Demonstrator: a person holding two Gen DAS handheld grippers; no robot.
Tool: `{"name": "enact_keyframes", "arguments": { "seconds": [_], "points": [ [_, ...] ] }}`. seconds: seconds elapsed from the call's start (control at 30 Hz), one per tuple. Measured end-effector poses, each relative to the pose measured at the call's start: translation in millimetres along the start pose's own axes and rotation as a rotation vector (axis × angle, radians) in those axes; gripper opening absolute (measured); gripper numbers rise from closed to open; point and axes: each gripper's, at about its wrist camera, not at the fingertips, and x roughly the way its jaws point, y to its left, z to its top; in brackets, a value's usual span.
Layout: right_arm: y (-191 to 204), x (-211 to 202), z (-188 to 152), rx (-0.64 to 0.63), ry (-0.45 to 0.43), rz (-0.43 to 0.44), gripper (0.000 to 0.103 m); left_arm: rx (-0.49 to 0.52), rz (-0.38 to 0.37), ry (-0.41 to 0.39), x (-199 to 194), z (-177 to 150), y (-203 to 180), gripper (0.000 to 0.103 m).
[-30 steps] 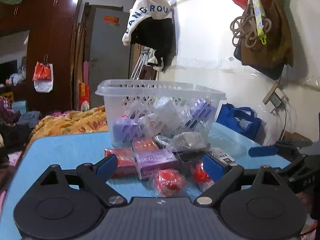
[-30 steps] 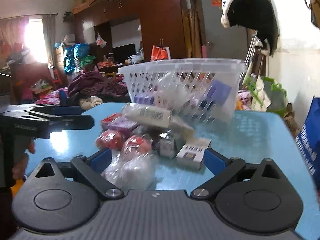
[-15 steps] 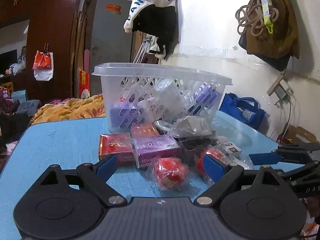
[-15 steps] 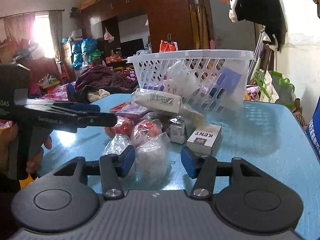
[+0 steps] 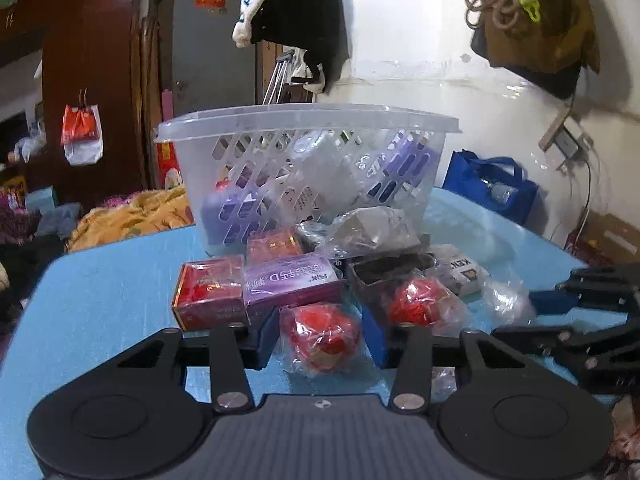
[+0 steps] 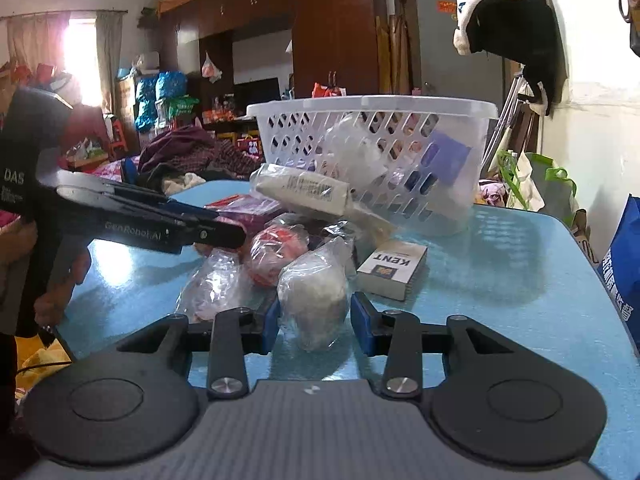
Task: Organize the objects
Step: 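Grasp clear-wrapped red ball with left gripper while right grasps a clear plastic bag, then carry both held items over the white basket and open both grippers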
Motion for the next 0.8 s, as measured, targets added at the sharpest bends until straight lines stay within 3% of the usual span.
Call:
{"name": "enact_keyframes", "arguments": {
  "seconds": [0.33,0.5,0.7,0.8],
  "points": [
    [-5,-3,2,0.017,-0.023,-0.005,0.042,0.027,0.012,0.007,1,2,-5,0.05],
    [-9,-11,5,0.028,-0.054,-0.008,0.042,-0.066,-0.026,-0.066,-14,-1,10,0.048],
    [-17,-19,12,0.063,-0.097,-0.019,0.042,-0.11,-0.044,-0.188,-43,1,17,0.048],
    [-21,-21,18,0.072,-0.112,-0.022,0.042,-0.117,-0.049,-0.209,-50,3,19,0.048]
  ]
}}
